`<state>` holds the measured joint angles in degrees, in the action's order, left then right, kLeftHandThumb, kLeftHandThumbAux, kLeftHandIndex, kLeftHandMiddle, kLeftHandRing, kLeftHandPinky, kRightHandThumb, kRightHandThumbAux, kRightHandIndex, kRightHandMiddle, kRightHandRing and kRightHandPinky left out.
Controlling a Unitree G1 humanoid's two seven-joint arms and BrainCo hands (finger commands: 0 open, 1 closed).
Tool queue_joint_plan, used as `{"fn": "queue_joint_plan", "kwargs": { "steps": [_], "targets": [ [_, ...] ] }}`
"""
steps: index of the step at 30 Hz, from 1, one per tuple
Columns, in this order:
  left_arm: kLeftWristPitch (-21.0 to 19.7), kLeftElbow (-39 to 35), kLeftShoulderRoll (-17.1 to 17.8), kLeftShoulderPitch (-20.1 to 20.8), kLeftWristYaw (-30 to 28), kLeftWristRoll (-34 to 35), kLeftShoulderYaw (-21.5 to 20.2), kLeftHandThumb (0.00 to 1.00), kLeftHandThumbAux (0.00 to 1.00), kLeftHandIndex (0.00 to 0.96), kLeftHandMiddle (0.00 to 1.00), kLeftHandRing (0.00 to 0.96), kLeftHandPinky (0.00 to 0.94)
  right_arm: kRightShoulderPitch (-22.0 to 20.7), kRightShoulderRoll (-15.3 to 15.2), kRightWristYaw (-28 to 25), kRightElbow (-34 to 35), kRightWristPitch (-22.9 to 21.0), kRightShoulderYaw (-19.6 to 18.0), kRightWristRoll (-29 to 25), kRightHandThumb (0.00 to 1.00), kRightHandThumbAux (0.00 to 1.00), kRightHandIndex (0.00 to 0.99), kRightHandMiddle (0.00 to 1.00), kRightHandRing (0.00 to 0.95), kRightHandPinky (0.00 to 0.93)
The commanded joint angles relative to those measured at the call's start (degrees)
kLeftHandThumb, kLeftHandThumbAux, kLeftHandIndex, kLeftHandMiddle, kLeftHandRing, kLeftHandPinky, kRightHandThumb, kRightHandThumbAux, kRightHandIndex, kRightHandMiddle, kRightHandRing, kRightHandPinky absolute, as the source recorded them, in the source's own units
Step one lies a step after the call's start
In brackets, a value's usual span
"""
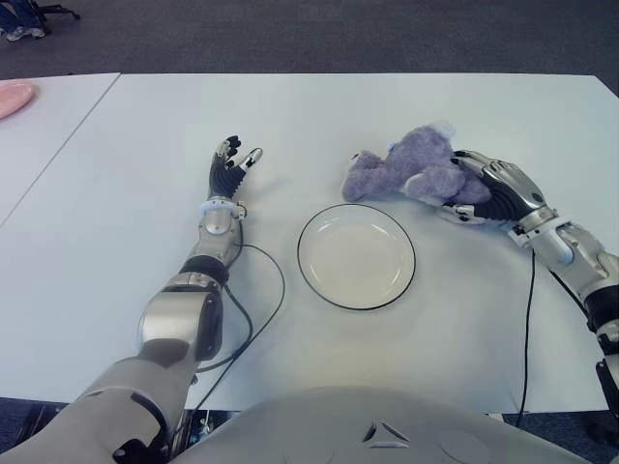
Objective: Put the doll into the plate.
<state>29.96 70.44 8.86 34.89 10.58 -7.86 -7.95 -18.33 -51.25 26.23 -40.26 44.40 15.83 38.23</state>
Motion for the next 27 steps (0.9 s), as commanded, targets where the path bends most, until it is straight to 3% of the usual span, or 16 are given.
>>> {"fn": "queue_joint_plan", "kwargs": {
  "steps": [1, 5, 12, 27],
  "targets": [
    [-6.02, 6.93, -3.09, -11.2, -0.87, -0.32, 0.56, 0.0, 0.517, 0.149, 0.157, 0.109, 0.017, 3.7, -2.92, 18.42, -2.51, 1.49, 2.25, 12.0, 0.286, 0.493, 0.184, 0.19, 0.283, 0.318],
    [-5.84, 6.87, -3.1, -11.23, -0.84, -0.3, 0.53, 0.0, 0.515, 0.146, 0.157, 0.111, 0.022, 3.22, -2.63, 27.76, -4.09, -0.49, 3.8, 16.42, 0.304, 0.469, 0.207, 0.222, 0.272, 0.273],
    [-5.74, 6.86, -3.02, -11.17, -0.61, -0.42, 0.59, 0.0, 0.516, 0.15, 0.168, 0.119, 0.019, 1.89, -1.7, 35.45, -7.15, -1.09, 5.81, 19.26, 0.36, 0.447, 0.231, 0.255, 0.262, 0.213],
    [-5.92, 6.9, -2.81, -11.16, -0.8, -0.4, 0.56, 0.0, 0.521, 0.155, 0.181, 0.13, 0.01, 0.86, -1.36, 39.68, -9.35, -0.58, 8.51, 19.92, 0.412, 0.442, 0.276, 0.25, 0.236, 0.21]
  ]
}}
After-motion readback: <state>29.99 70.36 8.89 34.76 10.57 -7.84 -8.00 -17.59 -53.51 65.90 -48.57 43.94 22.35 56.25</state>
